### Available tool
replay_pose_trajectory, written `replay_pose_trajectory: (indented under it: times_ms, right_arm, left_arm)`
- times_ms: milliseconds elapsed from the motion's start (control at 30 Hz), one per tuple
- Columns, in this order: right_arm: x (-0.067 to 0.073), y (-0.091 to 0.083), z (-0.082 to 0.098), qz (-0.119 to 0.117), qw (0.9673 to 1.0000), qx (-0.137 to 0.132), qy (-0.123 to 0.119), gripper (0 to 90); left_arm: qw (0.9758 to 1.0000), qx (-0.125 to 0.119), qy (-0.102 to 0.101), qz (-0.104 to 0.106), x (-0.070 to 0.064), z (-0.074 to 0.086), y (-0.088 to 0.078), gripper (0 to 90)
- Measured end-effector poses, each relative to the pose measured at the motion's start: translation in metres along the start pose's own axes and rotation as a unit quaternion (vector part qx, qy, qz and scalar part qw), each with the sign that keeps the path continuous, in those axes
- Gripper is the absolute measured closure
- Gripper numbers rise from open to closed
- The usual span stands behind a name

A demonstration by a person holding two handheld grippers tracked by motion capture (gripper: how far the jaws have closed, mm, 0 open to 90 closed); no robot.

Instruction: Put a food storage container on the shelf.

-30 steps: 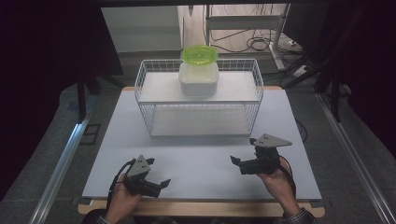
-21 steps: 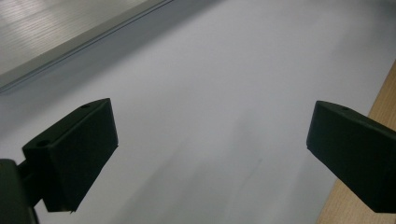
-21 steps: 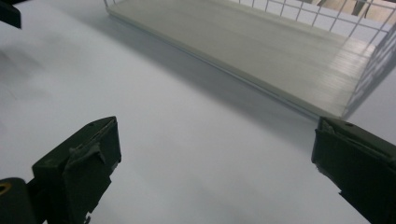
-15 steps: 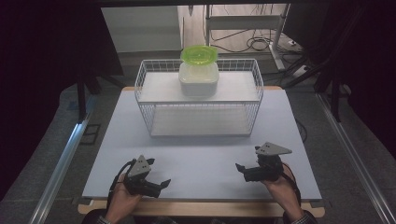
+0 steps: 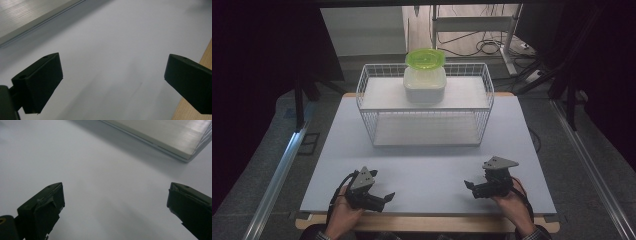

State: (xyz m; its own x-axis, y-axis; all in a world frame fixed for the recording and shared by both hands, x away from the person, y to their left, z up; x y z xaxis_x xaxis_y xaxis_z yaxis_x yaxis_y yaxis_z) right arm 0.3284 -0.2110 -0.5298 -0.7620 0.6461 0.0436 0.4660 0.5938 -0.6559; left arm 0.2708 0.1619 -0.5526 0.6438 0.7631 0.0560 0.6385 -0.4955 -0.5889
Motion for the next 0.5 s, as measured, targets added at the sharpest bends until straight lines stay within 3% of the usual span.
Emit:
replay_pose_trajectory:
  times_ms: [267,500]
  right_arm:
    - [0.0008,0.0073,0.0049,-0.007,0.9997,0.022,-0.001,1.3]
    - [-0.0007,0.0078,0.0057,-0.007,0.9997,0.025,0.001,1.3]
  left_arm:
    - [1.0,0.005,0.002,-0.002,-0.0003,0.0008,0.001,1.4]
    - [1.0,0.005,0.001,-0.003,0.0,0.0004,0.0016,1.4]
Point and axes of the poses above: each handheld gripper's, and its own axes: y roughly forward along the jaws, z roughly out of its underside, x roughly to its left, the point moved 4 cm from there along y, roughly forward along the jaws, and after that the axes turned 7 degrees about -z, right-handed, at the moved point
